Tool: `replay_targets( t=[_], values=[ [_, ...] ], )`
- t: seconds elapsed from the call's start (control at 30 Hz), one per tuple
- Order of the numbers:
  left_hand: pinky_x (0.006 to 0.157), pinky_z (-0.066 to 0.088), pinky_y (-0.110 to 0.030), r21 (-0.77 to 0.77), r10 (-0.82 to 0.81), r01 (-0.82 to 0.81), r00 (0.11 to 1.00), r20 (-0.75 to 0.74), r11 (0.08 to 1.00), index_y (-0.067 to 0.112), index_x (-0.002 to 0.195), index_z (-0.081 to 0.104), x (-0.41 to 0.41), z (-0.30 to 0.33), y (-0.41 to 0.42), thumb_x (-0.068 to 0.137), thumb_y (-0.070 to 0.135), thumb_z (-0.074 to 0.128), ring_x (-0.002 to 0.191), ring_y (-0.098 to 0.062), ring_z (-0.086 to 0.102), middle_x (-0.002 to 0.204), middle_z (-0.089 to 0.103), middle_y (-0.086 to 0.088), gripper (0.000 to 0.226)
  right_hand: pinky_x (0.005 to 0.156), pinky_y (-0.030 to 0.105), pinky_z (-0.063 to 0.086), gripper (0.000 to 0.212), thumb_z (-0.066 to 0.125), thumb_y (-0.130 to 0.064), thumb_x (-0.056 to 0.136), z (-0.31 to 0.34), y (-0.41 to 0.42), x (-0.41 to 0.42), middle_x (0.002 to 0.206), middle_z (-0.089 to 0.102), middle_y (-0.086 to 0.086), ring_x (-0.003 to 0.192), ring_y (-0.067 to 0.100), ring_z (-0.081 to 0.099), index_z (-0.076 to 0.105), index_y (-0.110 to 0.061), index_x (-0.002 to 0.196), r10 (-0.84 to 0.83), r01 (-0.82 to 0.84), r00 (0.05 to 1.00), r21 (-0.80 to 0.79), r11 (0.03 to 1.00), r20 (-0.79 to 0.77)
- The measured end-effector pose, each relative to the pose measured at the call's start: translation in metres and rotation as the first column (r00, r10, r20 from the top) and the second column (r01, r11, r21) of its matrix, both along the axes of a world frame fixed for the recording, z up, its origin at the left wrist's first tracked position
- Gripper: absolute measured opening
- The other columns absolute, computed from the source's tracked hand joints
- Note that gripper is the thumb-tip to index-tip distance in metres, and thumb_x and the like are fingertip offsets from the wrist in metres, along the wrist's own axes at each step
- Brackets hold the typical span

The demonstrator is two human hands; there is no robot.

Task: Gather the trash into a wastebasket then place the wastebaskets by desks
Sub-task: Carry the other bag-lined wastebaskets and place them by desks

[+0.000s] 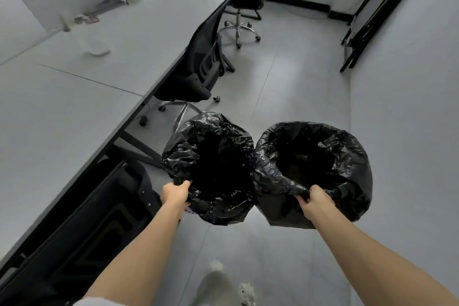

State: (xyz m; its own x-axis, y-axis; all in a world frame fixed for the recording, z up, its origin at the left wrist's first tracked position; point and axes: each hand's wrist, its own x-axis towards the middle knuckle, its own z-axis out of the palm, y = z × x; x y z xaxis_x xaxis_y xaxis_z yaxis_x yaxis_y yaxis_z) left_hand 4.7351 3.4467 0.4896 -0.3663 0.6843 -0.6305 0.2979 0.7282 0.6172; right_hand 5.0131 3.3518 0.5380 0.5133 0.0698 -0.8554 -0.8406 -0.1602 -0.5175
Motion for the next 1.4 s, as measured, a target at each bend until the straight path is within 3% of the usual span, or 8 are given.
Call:
replay_targets(
  t=[0.23, 0.3, 0.4, 0.57, 0.83, 0.93, 1.13, 1.4],
  values=[
    [0.093, 0.052, -0.051, -0.116, 0.25, -0.237, 0.96, 0.121, 0.965, 0.0, 0.108, 0.053, 0.019, -0.113, 0.138, 0.082, 0.019, 0.064, 0.11, -0.039, 0.058, 0.122, 0.058, -0.018, 0.035, 0.084, 0.025, 0.054, 0.034, 0.05, -0.005, 0.093, -0.081, 0.157, 0.006, 0.129, 0.047, 0.019, 0.102, 0.027, 0.048, 0.044, 0.001, 0.126, -0.067, 0.069, 0.996, -0.021, 0.997, 0.058],
    [0.092, 0.052, -0.052, -0.131, 0.319, -0.3, 0.934, 0.158, 0.945, 0.002, 0.107, 0.051, 0.026, -0.145, 0.166, 0.082, 0.016, 0.063, 0.11, -0.036, 0.059, 0.124, 0.057, -0.016, 0.031, 0.079, 0.021, 0.052, 0.013, 0.047, -0.008, 0.096, -0.115, 0.192, 0.015, 0.125, 0.048, 0.026, 0.092, 0.027, 0.041, 0.044, 0.0, 0.106, -0.115, 0.118, 0.992, 0.086, 0.989, -0.046],
    [0.09, 0.053, -0.049, -0.165, 0.438, -0.41, 0.873, 0.216, 0.897, 0.005, 0.12, 0.047, 0.043, -0.205, 0.206, 0.088, 0.008, 0.059, 0.105, -0.032, 0.06, 0.125, 0.054, -0.012, 0.034, 0.093, 0.042, 0.05, 0.016, 0.053, -0.017, 0.092, -0.187, 0.238, 0.025, 0.12, 0.057, 0.022, 0.092, 0.026, 0.052, 0.042, -0.014, 0.08, -0.086, 0.091, 0.991, 0.042, 0.995, -0.102],
    [0.087, 0.053, -0.049, -0.235, 0.559, -0.512, 0.796, 0.231, 0.826, -0.002, 0.126, 0.045, 0.065, -0.317, 0.249, 0.089, 0.001, 0.054, 0.094, -0.033, 0.058, 0.128, 0.055, -0.022, 0.038, 0.096, 0.035, 0.051, 0.017, 0.05, -0.008, 0.09, -0.315, 0.284, 0.039, 0.126, 0.056, 0.014, 0.114, 0.025, 0.057, 0.043, -0.009, 0.076, -0.108, 0.101, 0.989, -0.079, 0.992, -0.096],
    [0.084, 0.052, -0.043, -0.325, 0.656, -0.58, 0.725, 0.212, 0.747, 0.001, 0.134, 0.044, 0.079, -0.462, 0.291, 0.092, 0.002, 0.05, 0.109, -0.031, 0.061, 0.131, 0.055, -0.017, 0.043, 0.075, 0.031, 0.056, 0.01, 0.043, -0.003, 0.092, -0.486, 0.288, 0.054, 0.1, 0.062, 0.012, 0.083, 0.019, 0.062, 0.051, -0.002, 0.096, -0.135, 0.128, 0.957, -0.043, 0.991, -0.255],
    [0.082, 0.049, -0.042, -0.36, 0.693, -0.602, 0.685, 0.225, 0.713, 0.005, 0.137, 0.043, 0.076, -0.489, 0.291, 0.095, 0.008, 0.047, 0.088, -0.022, 0.063, 0.127, 0.057, -0.013, 0.043, 0.081, 0.033, 0.052, 0.009, 0.042, -0.001, 0.092, -0.503, 0.29, 0.05, 0.104, 0.059, 0.017, 0.091, 0.025, 0.062, 0.05, -0.001, 0.092, -0.153, 0.146, 0.957, -0.048, 0.988, -0.246],
    [0.084, 0.049, -0.036, -0.487, 0.745, -0.58, 0.607, 0.276, 0.653, 0.011, 0.133, 0.05, 0.088, -0.497, 0.286, 0.096, 0.018, 0.049, 0.112, -0.02, 0.06, 0.132, 0.058, -0.003, 0.038, 0.087, 0.032, 0.052, 0.016, 0.047, -0.005, 0.094, -0.506, 0.287, 0.057, 0.101, 0.062, 0.015, 0.078, 0.019, 0.061, 0.048, -0.003, 0.109, -0.091, 0.069, 0.967, -0.101, 0.993, -0.24],
    [0.108, 0.031, -0.055, -0.566, 0.497, -0.427, 0.867, -0.035, 0.705, 0.012, 0.144, 0.03, 0.128, -0.437, 0.27, 0.094, 0.018, 0.051, 0.134, -0.037, 0.039, 0.153, 0.026, -0.012, 0.056, 0.086, 0.035, 0.052, 0.026, 0.051, -0.003, 0.091, -0.454, 0.291, 0.082, 0.127, 0.058, 0.021, 0.114, 0.03, 0.06, 0.047, 0.002, 0.117, 0.027, -0.066, 0.985, -0.226, 0.972, -0.172]
  ],
)
